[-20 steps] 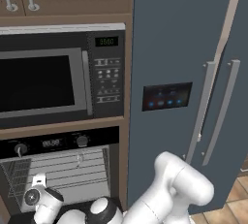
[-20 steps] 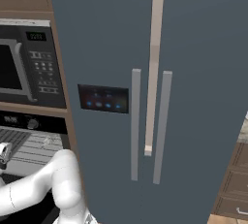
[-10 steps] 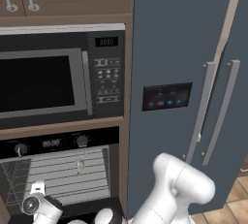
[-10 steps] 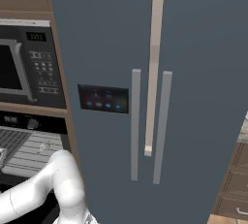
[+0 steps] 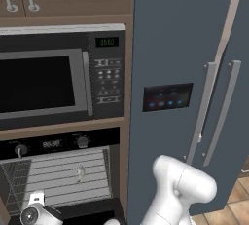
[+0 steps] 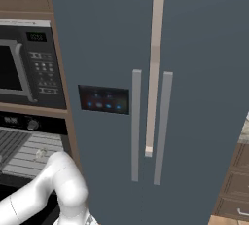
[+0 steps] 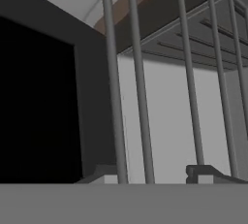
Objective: Take the fish from the oven and place it on the plate on the counter.
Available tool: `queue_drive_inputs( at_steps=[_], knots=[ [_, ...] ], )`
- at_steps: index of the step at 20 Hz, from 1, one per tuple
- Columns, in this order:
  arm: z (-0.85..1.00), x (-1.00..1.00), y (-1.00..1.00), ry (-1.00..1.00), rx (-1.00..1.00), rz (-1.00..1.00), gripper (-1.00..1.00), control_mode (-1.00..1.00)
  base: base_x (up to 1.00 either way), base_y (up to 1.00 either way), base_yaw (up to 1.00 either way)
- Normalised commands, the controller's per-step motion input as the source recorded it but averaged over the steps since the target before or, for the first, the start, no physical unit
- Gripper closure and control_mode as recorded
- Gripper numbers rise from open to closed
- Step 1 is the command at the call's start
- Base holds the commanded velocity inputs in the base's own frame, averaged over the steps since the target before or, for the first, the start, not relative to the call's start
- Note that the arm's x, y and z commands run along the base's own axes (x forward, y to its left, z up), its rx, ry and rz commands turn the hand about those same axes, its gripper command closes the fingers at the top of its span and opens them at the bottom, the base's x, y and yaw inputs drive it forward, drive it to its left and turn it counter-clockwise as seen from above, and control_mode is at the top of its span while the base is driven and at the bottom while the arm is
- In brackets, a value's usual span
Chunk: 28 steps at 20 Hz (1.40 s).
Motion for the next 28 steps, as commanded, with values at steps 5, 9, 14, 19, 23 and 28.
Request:
queue_drive_inputs(
  at_steps=[5, 9, 14, 19, 23, 28],
  knots=[
    [-1.00, -1.00, 0.00, 0.00, 0.00, 0.00, 1.00, -1.00, 0.00, 0.00, 0.00],
    [-1.00, -1.00, 0.00, 0.00, 0.00, 0.00, 1.00, -1.00, 0.00, 0.00, 0.00],
    [-1.00, -1.00, 0.00, 0.00, 0.00, 0.00, 1.00, -1.00, 0.00, 0.00, 0.00],
    [-1.00, -1.00, 0.00, 0.00, 0.00, 0.00, 1.00, -1.00, 0.00, 0.00, 0.00],
    [-1.00, -1.00, 0.00, 0.00, 0.00, 0.00, 1.00, -1.00, 0.00, 0.00, 0.00],
    [-1.00, -1.00, 0.00, 0.00, 0.00, 0.00, 1.00, -1.00, 0.00, 0.00, 0.00]
  ],
)
